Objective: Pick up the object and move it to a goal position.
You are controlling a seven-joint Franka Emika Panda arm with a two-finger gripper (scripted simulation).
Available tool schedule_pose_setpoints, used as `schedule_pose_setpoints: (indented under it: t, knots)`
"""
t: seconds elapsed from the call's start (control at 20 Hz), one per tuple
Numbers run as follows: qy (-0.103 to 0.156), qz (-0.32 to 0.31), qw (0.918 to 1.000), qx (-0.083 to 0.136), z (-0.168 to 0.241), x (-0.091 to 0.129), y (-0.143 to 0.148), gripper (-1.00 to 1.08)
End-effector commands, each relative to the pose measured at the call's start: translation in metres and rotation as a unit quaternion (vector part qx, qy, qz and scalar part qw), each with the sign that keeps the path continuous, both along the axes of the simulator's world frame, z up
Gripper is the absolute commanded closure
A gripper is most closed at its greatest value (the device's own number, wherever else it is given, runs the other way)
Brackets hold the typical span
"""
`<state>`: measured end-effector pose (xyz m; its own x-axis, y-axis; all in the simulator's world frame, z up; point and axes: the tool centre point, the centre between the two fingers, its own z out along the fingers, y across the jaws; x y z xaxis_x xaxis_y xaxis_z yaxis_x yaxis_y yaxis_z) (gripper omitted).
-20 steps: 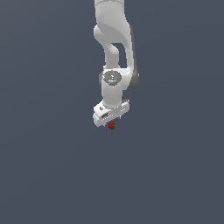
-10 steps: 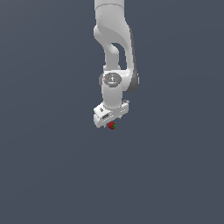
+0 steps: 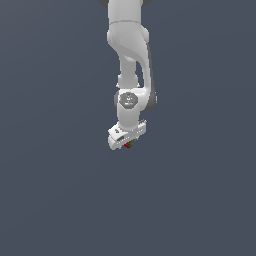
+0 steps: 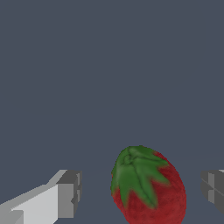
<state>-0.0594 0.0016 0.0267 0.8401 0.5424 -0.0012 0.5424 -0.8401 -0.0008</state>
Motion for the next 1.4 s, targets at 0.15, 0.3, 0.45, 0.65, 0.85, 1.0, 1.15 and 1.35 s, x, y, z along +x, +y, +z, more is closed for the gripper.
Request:
schedule_pose_setpoints:
  t: [0.15,0.3,0.45,0.65,0.85,1.0,1.15,1.35]
  knots:
    - [-0.001,0.000,1.0000,0.000,-0.004,0.001,0.000,1.08]
    - [-0.001,0.000,1.0000,0.000,-0.004,0.001,0.000,1.08]
    - [-0.001,0.000,1.0000,0.000,-0.004,0.001,0.000,1.08]
    - [-0.001,0.000,1.0000,0.000,-0.004,0.001,0.000,1.08]
    - [-0.001,0.000,1.0000,0.000,-0.002,0.006,0.002,1.08]
    - [-0.001,0.000,1.0000,0.000,0.000,0.013,0.005,1.08]
    - [-0.001,0.000,1.0000,0.000,0.003,0.024,0.009,1.08]
    - [-0.001,0.000,1.0000,0.000,0.009,0.042,0.016,1.08]
